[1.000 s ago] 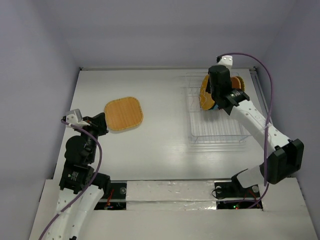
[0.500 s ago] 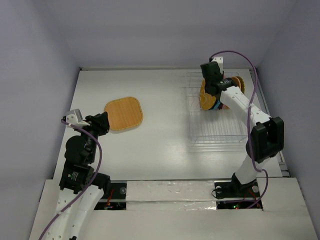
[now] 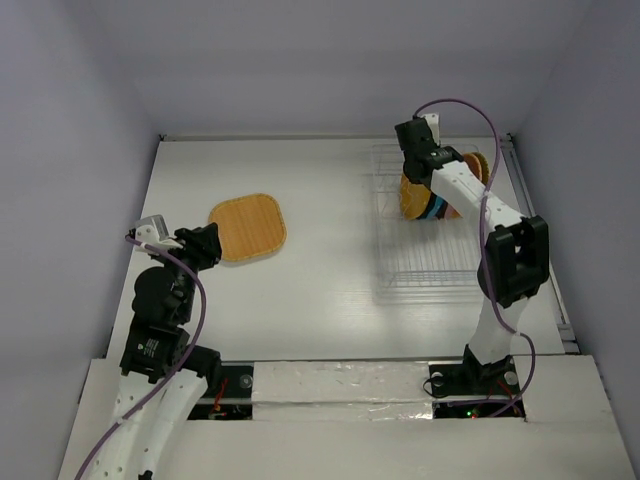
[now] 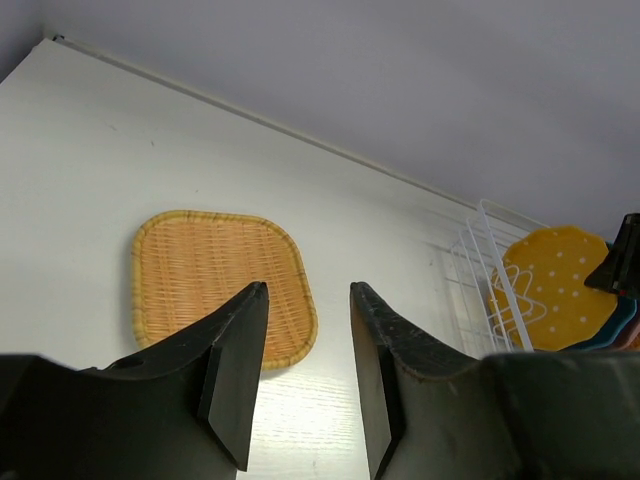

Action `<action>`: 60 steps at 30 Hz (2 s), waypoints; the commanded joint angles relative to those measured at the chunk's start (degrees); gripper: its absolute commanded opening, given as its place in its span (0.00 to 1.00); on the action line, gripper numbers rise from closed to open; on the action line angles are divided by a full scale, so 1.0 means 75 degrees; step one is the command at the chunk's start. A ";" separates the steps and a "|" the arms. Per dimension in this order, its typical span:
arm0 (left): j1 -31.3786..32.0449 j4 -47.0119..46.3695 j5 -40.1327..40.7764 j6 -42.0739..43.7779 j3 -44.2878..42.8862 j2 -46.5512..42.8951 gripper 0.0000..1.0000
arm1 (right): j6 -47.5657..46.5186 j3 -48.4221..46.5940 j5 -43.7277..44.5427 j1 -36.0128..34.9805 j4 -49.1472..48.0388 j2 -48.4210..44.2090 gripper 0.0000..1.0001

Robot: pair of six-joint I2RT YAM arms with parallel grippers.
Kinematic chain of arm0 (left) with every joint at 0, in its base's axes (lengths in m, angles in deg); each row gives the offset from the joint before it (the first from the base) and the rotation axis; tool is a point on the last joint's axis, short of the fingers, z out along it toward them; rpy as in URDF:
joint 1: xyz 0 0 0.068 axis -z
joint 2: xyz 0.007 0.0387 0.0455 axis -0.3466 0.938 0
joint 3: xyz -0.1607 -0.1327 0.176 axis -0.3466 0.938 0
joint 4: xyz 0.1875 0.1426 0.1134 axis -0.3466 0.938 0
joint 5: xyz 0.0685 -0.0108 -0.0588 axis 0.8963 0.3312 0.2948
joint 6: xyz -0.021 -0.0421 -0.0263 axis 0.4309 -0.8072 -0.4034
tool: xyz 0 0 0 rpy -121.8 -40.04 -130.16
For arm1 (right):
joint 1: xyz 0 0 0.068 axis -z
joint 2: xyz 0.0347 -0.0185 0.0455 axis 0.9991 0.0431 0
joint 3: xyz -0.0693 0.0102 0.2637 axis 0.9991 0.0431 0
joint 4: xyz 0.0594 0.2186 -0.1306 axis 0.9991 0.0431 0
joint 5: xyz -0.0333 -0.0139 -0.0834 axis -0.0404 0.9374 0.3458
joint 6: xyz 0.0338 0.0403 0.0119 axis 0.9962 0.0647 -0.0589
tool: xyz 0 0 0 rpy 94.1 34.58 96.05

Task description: Unload the plates from the dish rack

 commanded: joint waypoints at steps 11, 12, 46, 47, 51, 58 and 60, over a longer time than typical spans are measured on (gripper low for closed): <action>0.0021 -0.0319 -0.0025 0.0041 0.0027 -0.0042 0.39 | -0.0663 -0.0606 0.0552 -0.0036 -0.0641 -0.1275 0.00; 0.0021 -0.0307 -0.0025 0.0041 0.0026 -0.0054 0.40 | -0.0675 -0.0654 0.0565 -0.0036 -0.0687 -0.1346 0.00; 0.0021 -0.0295 -0.0025 0.0006 0.0038 -0.0160 0.57 | 0.1716 0.3729 -0.7286 -0.2390 -0.3501 -0.3706 0.00; 0.0021 -0.0284 -0.0025 0.0006 0.0038 -0.0148 0.57 | 0.1611 0.3717 -0.7391 -0.2473 -0.3489 -0.3540 0.00; 0.0021 -0.0248 -0.0025 0.0006 0.0038 -0.0160 0.58 | 0.1458 0.3717 -0.7626 -0.2556 -0.3512 -0.3023 0.00; 0.0021 -0.0295 -0.0025 -0.0006 0.0038 -0.0148 0.62 | 0.1294 0.3787 -0.7474 -0.2556 -0.3323 -0.2156 0.00; 0.0021 -0.0295 -0.0025 0.0006 0.0050 -0.0136 0.63 | 0.1329 0.3857 -0.7381 -0.2556 -0.3383 -0.1922 0.00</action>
